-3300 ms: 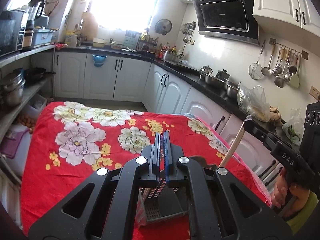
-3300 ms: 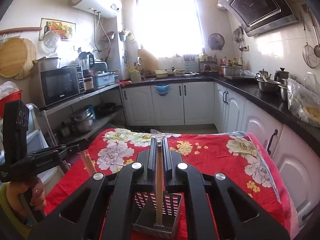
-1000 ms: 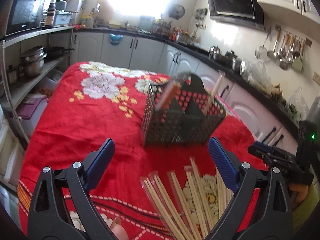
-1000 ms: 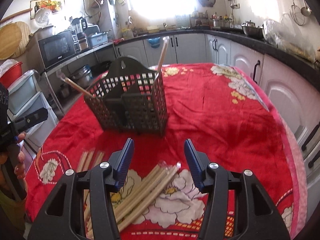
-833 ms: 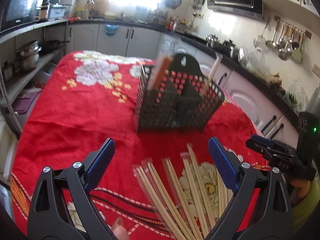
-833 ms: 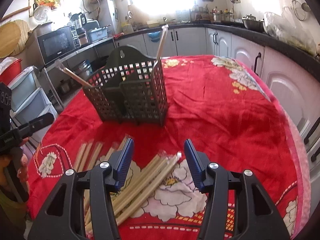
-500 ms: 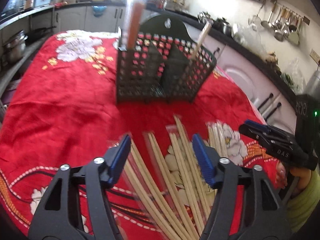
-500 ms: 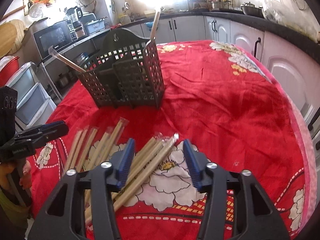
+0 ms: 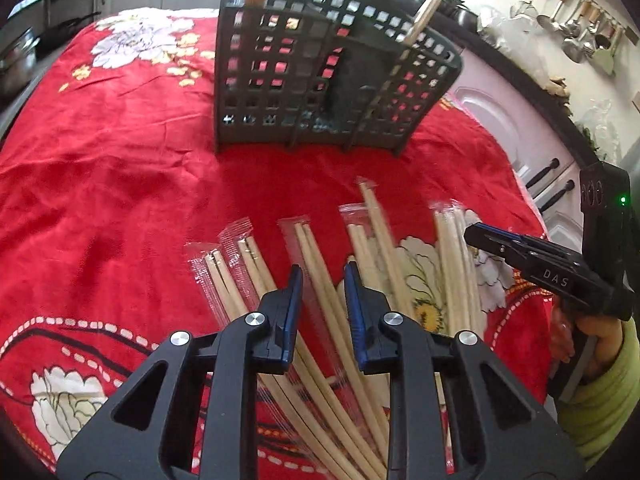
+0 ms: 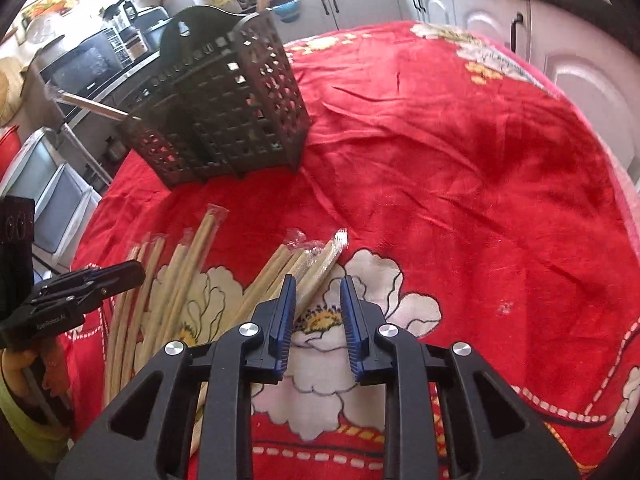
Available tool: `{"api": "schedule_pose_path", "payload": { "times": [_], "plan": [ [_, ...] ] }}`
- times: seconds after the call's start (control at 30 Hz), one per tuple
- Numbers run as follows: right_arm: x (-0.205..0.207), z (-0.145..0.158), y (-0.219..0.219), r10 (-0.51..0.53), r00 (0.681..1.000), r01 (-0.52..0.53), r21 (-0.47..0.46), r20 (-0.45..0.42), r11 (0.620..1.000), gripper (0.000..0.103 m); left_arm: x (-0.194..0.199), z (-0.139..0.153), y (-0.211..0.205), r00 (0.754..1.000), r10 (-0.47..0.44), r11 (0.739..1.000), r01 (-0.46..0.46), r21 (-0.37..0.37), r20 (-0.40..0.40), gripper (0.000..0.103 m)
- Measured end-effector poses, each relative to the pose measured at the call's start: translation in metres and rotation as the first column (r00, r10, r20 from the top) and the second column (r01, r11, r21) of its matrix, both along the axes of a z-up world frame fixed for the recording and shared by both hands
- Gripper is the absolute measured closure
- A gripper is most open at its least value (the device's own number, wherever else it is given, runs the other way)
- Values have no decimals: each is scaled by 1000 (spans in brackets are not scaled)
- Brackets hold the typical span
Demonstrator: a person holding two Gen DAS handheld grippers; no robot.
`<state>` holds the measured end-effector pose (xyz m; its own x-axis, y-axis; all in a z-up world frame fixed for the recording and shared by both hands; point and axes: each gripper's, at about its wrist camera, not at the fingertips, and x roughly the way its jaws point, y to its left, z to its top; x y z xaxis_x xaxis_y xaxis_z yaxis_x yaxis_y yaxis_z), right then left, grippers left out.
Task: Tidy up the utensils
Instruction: 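Move the right tool back to the chopstick packs while the left tool returns too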
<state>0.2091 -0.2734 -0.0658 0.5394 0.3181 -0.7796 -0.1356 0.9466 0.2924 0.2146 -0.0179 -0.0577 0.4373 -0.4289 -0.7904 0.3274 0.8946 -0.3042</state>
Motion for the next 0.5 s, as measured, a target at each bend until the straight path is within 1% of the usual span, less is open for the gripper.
{"api": "schedule_pose_path", "payload": {
  "times": [0.13,0.37,0.5],
  "plan": [
    [10,-4,-4,-9,1000,9,31,-16,999,81,11,-8,-1,1000,9,1000,-9,12,-26,87],
    [25,-7,-10,-23,999,26,69,-41,997,84,23,-10,-8,1000,8,999,-8,35,-19,86],
    [32,-9,-16,-29,998,34,99,-56,994,88,29,-11,-11,1000,13,999,-13,39,-21,85]
  ]
}}
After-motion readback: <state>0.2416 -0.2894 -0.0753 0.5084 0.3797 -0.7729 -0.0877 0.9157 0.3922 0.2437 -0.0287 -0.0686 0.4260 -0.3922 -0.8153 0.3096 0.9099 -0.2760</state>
